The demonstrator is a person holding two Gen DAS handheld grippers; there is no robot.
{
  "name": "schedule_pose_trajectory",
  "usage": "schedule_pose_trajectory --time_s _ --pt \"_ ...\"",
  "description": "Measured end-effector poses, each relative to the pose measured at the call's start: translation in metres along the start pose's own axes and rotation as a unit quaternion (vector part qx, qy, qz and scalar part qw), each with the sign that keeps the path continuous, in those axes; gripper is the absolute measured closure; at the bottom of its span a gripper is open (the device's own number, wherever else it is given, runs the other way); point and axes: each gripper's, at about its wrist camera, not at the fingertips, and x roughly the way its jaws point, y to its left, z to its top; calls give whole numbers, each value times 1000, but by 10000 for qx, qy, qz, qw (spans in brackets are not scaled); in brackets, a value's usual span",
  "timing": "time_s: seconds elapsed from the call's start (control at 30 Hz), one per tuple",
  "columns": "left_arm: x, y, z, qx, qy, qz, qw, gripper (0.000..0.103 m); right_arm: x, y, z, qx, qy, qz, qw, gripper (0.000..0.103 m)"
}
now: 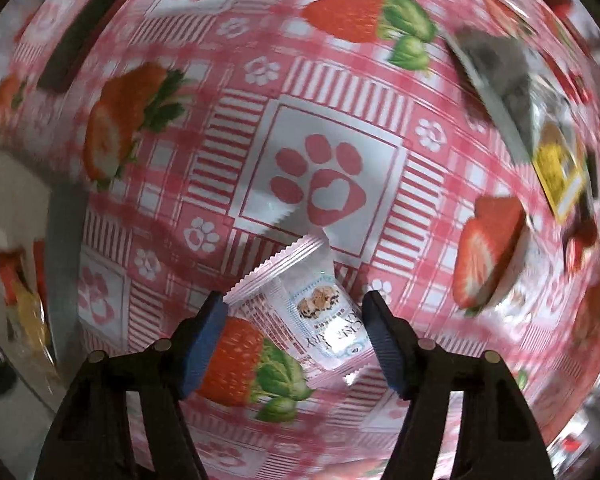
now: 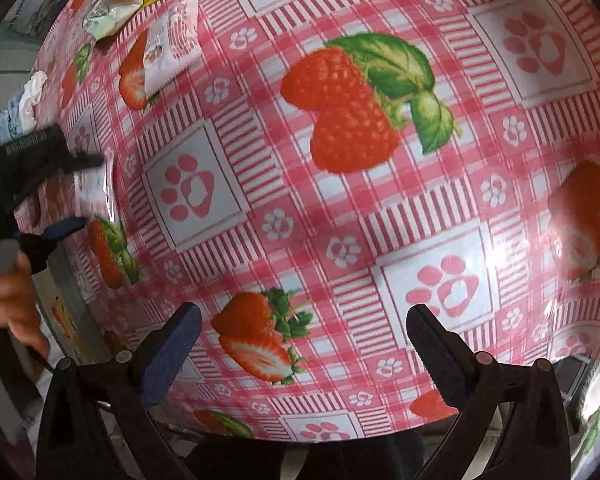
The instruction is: Organize snacks
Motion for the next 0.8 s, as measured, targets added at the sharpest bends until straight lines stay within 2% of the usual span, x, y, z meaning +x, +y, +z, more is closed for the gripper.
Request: schedule_pose_trajectory --time_s 0.13,0.27,0.33,0.5,0.63,0.8 --pt "-1 -3 -9 685 -112 121 9975 34 -7 10 24 -56 -81 -18 9999 0" --pt "3 10 -35 1500 -273 189 9881 34 -12 23 56 -194 -177 -50 9996 0" --pt "4 19 -46 1708 -291 199 9847 34 -14 33 77 -332 -255 -146 9990 0" --pt "7 39 -62 1863 -360 214 9816 33 -17 55 132 -560 -435 -430 9966 0" --pt "9 42 -63 1873 -354 163 9815 32 -18 73 171 -740 -565 -620 9937 0" --pt "10 47 -61 1889 -333 169 9813 31 -10 90 202 -994 -584 -927 9890 0"
